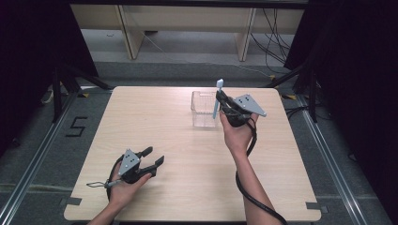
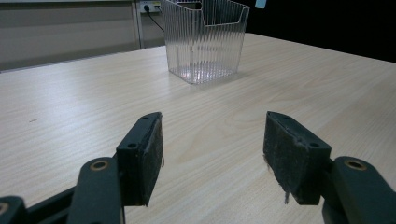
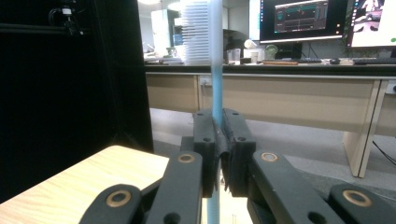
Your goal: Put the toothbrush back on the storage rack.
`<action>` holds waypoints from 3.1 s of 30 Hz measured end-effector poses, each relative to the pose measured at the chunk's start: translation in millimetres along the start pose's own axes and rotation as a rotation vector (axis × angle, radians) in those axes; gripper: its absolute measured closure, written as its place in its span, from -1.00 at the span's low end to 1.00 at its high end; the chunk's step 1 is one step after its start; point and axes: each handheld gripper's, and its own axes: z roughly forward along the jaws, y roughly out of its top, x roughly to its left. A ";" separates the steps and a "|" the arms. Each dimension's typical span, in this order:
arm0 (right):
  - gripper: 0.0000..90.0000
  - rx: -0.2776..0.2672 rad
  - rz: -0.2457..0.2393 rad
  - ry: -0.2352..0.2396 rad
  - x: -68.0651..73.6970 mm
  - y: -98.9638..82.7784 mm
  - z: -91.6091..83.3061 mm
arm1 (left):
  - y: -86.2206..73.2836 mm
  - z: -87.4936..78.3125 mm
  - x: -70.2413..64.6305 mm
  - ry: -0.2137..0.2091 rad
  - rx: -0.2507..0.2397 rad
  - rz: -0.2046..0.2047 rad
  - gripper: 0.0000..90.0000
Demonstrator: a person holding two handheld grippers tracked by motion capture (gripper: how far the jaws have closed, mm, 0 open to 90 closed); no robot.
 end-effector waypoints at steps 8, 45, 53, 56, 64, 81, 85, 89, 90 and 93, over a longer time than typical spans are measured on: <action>0.90 -0.016 0.002 -0.006 -4.4 5.0 6.9 | 0.0 0.2 -0.4 -0.002 -0.001 0.002 -0.17; 0.90 -0.009 0.014 -0.083 -23.7 2.2 31.4 | 0.1 0.5 -0.4 -0.004 0.001 -0.006 -0.18; 0.90 0.003 0.015 -0.091 -27.5 -2.8 33.6 | 0.0 0.3 -0.2 -0.005 0.000 -0.005 -0.18; 0.90 0.016 0.028 -0.091 -27.0 -4.2 33.6 | 0.1 0.4 -0.4 -0.005 0.001 -0.006 -0.18; 0.89 0.023 0.023 -0.097 -29.0 -11.3 35.3 | 0.1 0.4 -0.3 -0.005 0.000 -0.006 -0.18; 0.89 0.052 0.027 -0.092 -28.2 -21.5 36.5 | 0.1 0.3 -0.2 -0.006 0.000 -0.007 -0.18; 0.89 0.051 0.030 -0.083 -29.0 -24.0 36.8 | 0.1 0.3 -0.1 -0.005 -0.001 -0.007 -0.18; 0.89 0.057 0.032 -0.096 -28.5 -26.2 36.8 | 0.0 0.3 -0.2 -0.005 -0.001 -0.006 -0.18; 0.89 0.056 0.023 -0.096 -29.2 -26.7 37.0 | 0.0 0.3 -0.2 -0.005 -0.001 -0.006 -0.18; 0.89 0.067 0.032 -0.107 -28.8 -28.3 37.2 | 0.0 0.2 -0.1 -0.005 -0.002 -0.006 -0.18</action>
